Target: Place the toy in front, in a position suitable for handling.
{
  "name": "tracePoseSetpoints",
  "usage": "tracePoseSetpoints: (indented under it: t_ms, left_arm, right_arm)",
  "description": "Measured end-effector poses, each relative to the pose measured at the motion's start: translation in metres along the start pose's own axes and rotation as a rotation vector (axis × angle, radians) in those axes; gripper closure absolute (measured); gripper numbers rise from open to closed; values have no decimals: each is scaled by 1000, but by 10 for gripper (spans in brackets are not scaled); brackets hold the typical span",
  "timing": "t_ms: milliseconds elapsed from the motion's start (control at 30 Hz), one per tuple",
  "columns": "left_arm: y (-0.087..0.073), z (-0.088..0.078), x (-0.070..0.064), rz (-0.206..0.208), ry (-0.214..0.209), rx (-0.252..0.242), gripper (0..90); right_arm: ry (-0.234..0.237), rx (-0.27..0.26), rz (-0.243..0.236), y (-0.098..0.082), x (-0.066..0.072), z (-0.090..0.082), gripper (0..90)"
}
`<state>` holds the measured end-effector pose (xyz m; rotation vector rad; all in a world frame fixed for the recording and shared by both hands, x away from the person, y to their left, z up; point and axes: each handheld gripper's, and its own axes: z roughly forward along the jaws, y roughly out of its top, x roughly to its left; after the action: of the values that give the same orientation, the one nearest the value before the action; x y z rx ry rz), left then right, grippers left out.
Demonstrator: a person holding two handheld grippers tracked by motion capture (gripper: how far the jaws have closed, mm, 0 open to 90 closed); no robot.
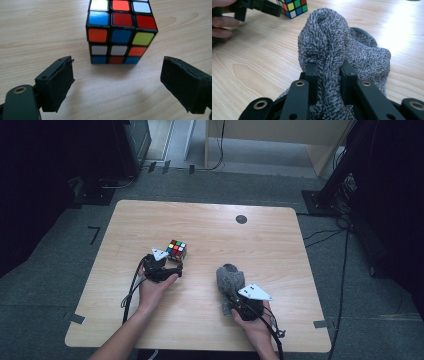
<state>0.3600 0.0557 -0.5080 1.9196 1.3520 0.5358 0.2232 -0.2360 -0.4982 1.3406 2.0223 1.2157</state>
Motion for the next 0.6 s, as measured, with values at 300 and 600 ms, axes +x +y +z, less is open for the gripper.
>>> tracePoseSetpoints:
  t_ms: [300,600]
  left_arm:
    - [8,18,-10,12,27,29,131]
    - [15,33,-14,20,90,72,145]
  right_arm:
    - [-34,-9,15,-9,-8,-15,737]
    - [-63,-23,30,-14,-14,-28,732]
